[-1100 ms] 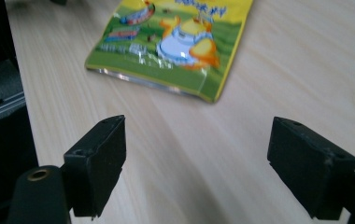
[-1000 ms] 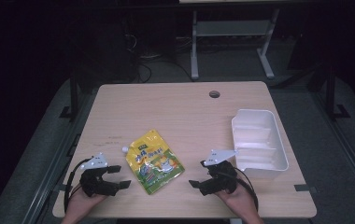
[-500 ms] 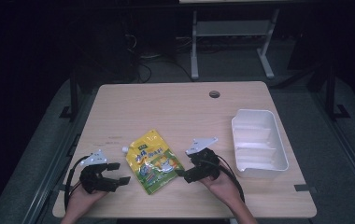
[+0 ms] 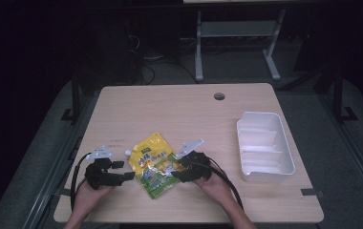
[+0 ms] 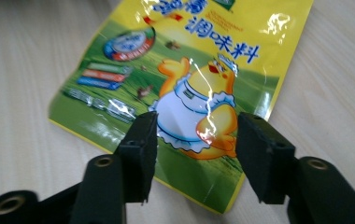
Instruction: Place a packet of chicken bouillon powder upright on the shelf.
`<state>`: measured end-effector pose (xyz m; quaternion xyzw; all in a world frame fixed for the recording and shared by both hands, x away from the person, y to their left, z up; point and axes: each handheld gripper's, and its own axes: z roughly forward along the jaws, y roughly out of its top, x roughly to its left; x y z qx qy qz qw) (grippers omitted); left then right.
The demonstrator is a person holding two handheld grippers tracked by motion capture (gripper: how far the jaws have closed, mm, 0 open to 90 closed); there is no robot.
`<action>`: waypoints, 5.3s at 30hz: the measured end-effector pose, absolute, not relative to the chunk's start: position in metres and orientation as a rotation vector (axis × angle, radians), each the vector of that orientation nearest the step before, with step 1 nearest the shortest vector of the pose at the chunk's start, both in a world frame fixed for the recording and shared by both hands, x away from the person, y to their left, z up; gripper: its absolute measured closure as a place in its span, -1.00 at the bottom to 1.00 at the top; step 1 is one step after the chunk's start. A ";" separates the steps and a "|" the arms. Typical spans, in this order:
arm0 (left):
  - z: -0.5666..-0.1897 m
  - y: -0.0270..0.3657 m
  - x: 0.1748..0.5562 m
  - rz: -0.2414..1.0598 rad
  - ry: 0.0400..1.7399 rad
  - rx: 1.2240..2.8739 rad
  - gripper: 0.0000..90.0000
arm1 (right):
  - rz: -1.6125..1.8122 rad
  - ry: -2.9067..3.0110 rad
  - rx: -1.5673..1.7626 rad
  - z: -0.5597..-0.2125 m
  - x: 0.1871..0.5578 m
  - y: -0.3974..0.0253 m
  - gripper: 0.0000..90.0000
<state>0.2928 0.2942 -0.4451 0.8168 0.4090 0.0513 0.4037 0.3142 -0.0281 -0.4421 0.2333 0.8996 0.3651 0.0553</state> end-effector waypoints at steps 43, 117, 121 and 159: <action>-0.455 0.281 0.329 -0.119 1.063 1.960 0.85 | 1.098 2.724 0.768 -0.460 0.314 -0.027 -0.22; -0.405 0.264 0.292 0.022 0.623 2.054 -0.04 | 1.695 2.612 0.737 -0.400 0.303 -0.079 0.99; -0.409 0.268 0.294 0.041 0.646 2.059 -0.19 | 1.684 2.589 0.757 -0.397 0.304 -0.084 0.99; -0.429 0.284 0.298 0.156 0.774 2.092 -0.41 | 1.610 2.509 0.849 -0.343 0.330 -0.122 0.99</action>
